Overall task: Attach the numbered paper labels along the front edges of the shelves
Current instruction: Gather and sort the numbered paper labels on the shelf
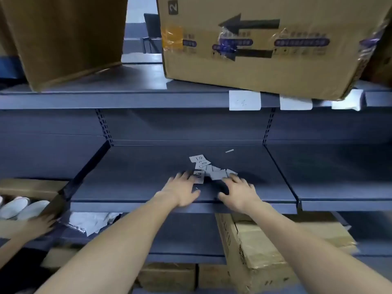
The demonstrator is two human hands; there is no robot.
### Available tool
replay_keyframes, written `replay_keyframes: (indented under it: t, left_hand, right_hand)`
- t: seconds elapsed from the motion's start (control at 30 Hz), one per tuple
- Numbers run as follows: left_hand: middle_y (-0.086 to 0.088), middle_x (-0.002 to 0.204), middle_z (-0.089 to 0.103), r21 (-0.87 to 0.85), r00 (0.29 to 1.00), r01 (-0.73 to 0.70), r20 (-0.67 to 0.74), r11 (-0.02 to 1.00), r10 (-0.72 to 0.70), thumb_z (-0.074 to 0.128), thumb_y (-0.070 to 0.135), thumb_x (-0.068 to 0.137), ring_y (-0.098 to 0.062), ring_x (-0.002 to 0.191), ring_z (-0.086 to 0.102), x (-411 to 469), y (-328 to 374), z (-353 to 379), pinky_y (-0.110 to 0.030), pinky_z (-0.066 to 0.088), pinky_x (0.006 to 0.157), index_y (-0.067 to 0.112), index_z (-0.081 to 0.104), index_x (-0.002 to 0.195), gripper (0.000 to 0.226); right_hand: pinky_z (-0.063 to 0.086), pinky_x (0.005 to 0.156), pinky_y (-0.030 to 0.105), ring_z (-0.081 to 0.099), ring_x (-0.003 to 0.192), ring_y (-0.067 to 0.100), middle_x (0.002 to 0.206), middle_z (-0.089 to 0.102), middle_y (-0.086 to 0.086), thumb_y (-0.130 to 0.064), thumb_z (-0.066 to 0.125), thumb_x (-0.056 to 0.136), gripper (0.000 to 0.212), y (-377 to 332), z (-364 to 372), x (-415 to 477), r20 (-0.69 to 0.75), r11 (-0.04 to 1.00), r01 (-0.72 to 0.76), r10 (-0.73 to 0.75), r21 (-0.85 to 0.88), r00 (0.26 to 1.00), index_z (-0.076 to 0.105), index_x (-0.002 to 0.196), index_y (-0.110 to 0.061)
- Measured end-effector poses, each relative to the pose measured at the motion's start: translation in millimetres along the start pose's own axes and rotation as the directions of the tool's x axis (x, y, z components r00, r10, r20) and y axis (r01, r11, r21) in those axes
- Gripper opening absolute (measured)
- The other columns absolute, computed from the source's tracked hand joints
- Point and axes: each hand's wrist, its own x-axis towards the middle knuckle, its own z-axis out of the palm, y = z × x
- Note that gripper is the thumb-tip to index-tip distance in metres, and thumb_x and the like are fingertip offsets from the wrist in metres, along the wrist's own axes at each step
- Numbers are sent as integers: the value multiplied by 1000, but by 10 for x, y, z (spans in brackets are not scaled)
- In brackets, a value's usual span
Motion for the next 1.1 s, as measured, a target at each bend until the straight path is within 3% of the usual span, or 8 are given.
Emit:
replay_keyframes:
  t: [0.17,0.33,0.57,0.73,0.87,0.93,1.0,1.1]
  left_hand:
    - [0,163,3,-28,1000,14,9,1000,-13,37,42,97,-24,149,7,418,6,-73,-40,15,119,22,14,154,65]
    - [7,163,-5,-127,997,33,76,991,-24,43,41,94,-18,150,-3,695,-13,-16,-40,9,118,38,6,153,70]
    - [9,160,15,-200,985,28,-163,979,-61,40,43,93,-18,147,9,781,31,317,-36,7,120,46,19,148,58]
    - [10,140,39,-213,938,37,-329,976,-107,47,50,86,-22,128,33,727,39,456,-31,27,107,40,43,138,52]
    - [5,123,44,-206,897,47,-422,977,-132,42,62,79,-22,115,38,720,26,500,-29,33,96,37,57,123,53]
    - [5,127,42,-233,890,11,-442,972,-116,47,61,77,-22,121,36,723,24,516,-29,32,99,34,59,117,50]
    - [6,145,34,-303,896,-27,-431,953,-112,51,61,76,-22,139,23,731,10,526,-32,28,110,31,57,112,48]
    - [9,157,21,-355,937,-32,-336,934,-95,47,57,76,-13,148,8,722,1,505,-31,17,117,28,48,114,49]
  right_hand:
    - [16,114,48,11,146,29,162,6,-4,-45,44,93,61,30,14,371,16,995,66,-65,-70,998,25,149,-31]
    - [11,115,50,1,148,23,162,3,-6,-46,41,92,65,6,87,692,44,988,136,-133,-71,990,17,151,-31]
    - [28,105,41,29,138,19,147,38,-13,-40,44,92,40,27,164,786,-158,987,158,-162,-32,974,48,131,-34]
    - [40,92,35,46,118,23,127,56,-5,-38,52,91,34,130,298,818,-315,982,185,-167,26,934,59,118,-20]
    - [44,76,29,47,107,18,111,57,-8,-40,61,86,24,200,313,854,-350,972,185,-124,147,929,59,99,-20]
    - [41,74,26,45,105,15,107,56,-9,-36,65,84,21,216,298,880,-332,956,193,-113,219,937,58,93,-19]
    - [38,74,23,44,103,14,101,55,-9,-30,69,81,17,217,274,910,-309,936,198,-103,292,946,57,86,-18]
    - [36,76,23,42,104,14,99,53,-10,-23,70,78,14,207,232,934,-275,920,186,-90,345,957,59,86,-20]
